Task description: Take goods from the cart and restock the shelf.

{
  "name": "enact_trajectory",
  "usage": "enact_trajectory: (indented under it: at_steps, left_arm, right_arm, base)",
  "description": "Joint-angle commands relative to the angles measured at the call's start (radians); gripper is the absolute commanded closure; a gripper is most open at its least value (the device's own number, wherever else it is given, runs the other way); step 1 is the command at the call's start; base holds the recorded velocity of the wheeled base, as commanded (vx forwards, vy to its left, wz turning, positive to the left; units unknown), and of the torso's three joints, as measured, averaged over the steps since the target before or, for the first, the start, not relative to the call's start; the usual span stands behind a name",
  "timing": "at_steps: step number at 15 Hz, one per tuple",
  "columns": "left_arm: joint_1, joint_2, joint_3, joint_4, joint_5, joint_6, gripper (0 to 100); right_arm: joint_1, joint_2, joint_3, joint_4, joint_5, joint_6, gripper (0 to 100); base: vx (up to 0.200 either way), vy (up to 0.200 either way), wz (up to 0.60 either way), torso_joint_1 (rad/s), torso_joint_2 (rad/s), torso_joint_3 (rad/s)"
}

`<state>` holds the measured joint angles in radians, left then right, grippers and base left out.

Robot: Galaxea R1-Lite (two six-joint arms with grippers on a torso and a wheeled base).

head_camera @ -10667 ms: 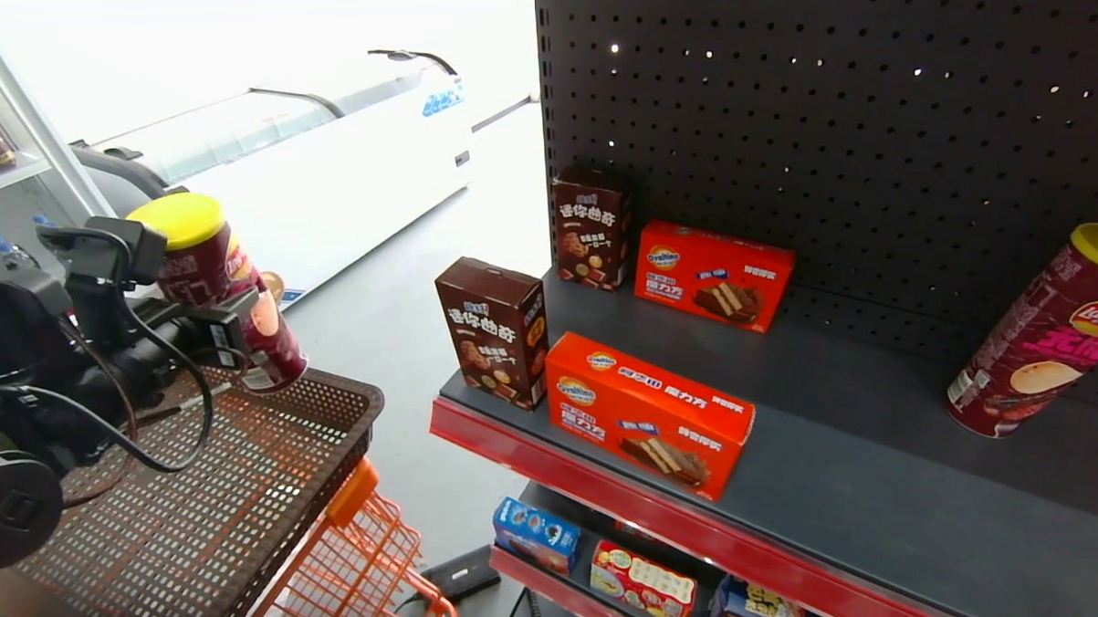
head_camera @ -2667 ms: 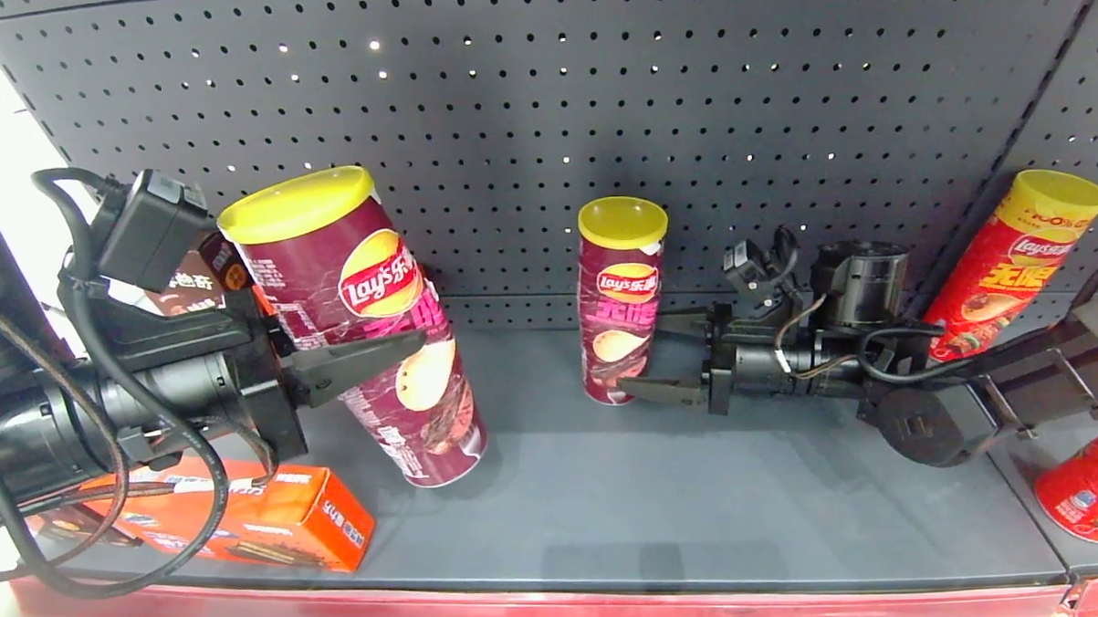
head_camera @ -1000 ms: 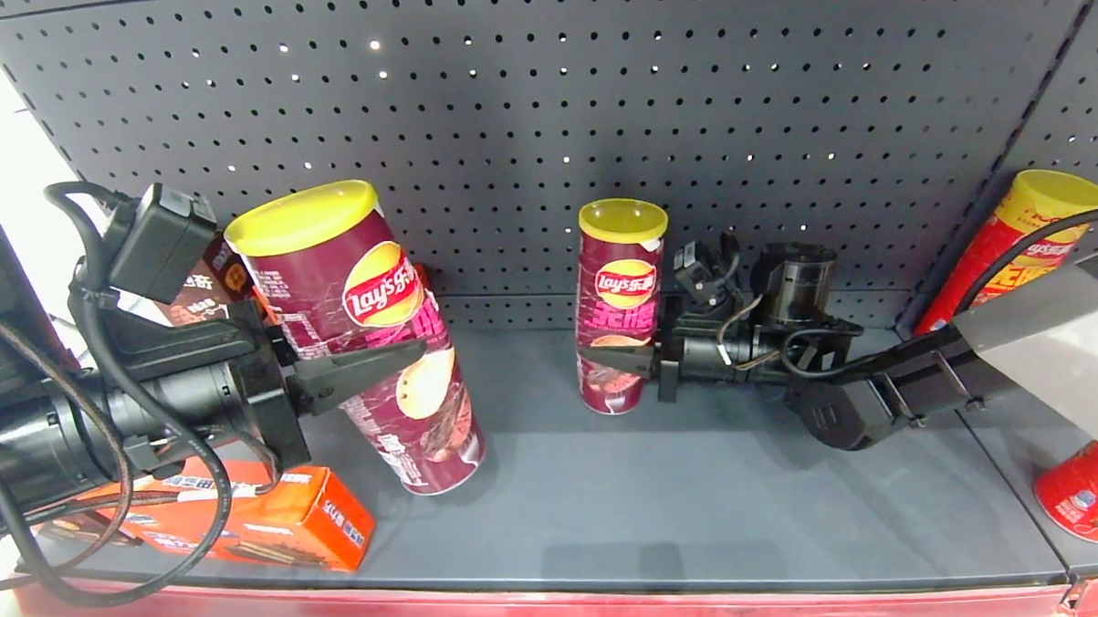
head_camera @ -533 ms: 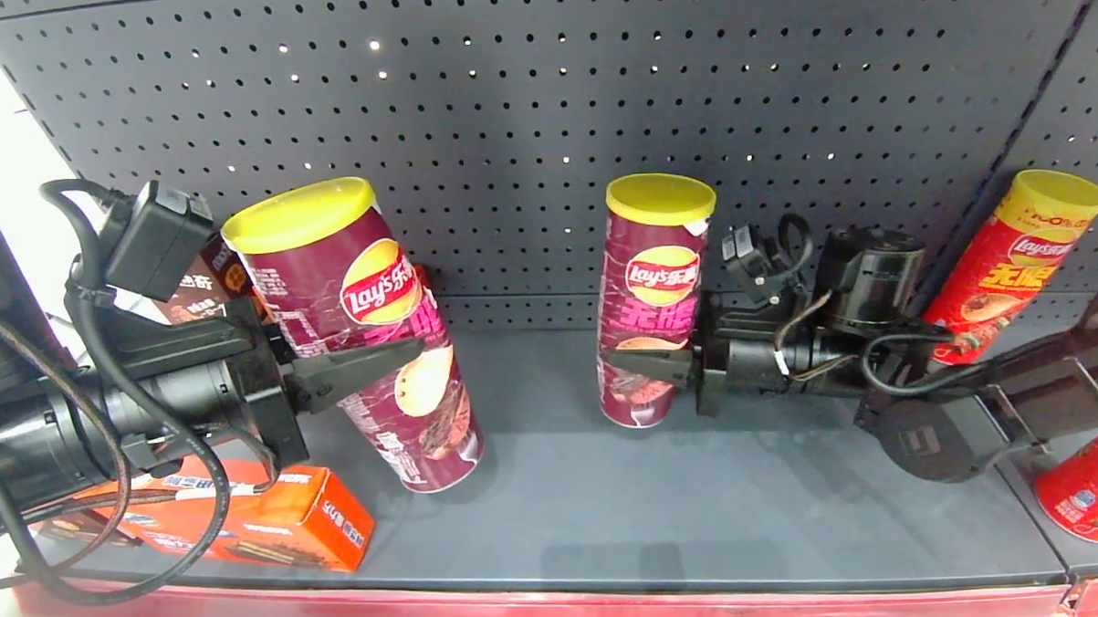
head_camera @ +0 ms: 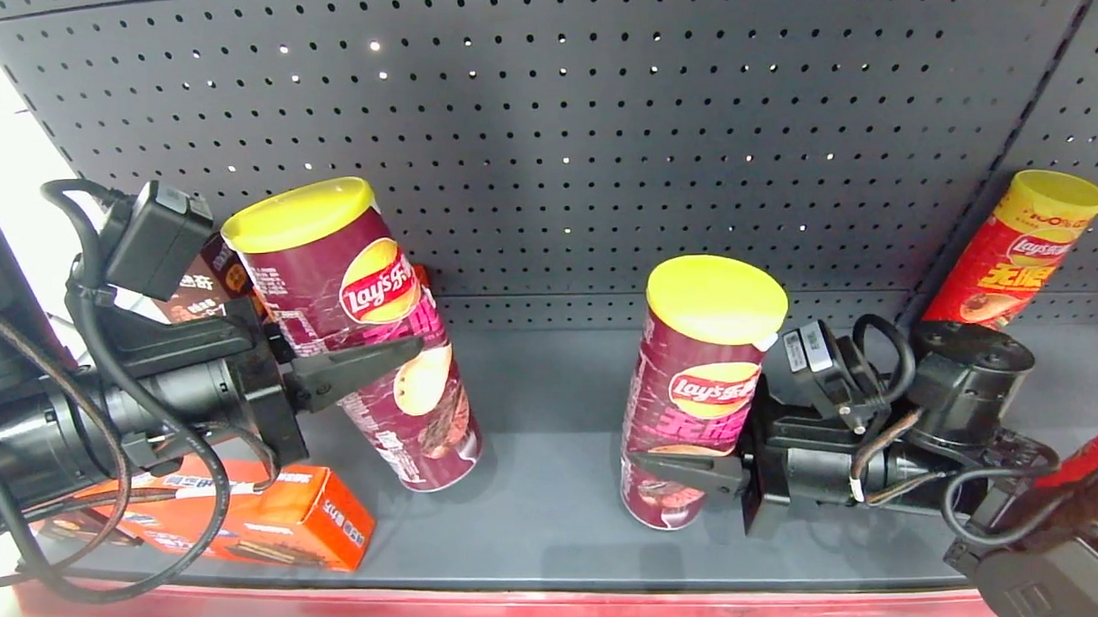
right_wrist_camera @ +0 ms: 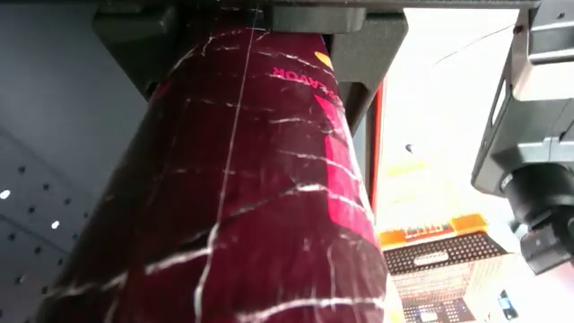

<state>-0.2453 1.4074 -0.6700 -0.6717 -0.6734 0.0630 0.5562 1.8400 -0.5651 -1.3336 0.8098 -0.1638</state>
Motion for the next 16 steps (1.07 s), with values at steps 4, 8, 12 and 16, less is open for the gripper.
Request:
enact_trajectory:
  at_steps: [4, 8, 12, 16]
  left_arm:
    - [0.000, 0.001, 0.003, 0.000, 0.000, 0.000, 100]
    - [0.000, 0.001, 0.004, -0.002, 0.000, 0.000, 100]
    - [0.000, -0.001, 0.007, -0.002, 0.000, 0.000, 100]
    - [0.000, -0.001, 0.010, -0.002, 0.000, 0.000, 100]
  right_arm:
    - [0.004, 0.077, 0.017, -0.041, 0.006, -0.002, 100]
    - [0.002, 0.096, 0.017, -0.041, 0.032, -0.002, 100]
    - [-0.001, 0.111, 0.028, -0.062, 0.029, -0.006, 0]
    - [-0.007, 0.039, 0.090, -0.078, 0.020, -0.005, 0]
  base:
    - [0.000, 0.000, 0.00, 0.000, 0.00, 0.000]
    - [0.000, 0.000, 0.00, 0.000, 0.00, 0.000]
    - [0.000, 0.000, 0.00, 0.000, 0.00, 0.000]
    - [0.000, 0.000, 0.00, 0.000, 0.00, 0.000]
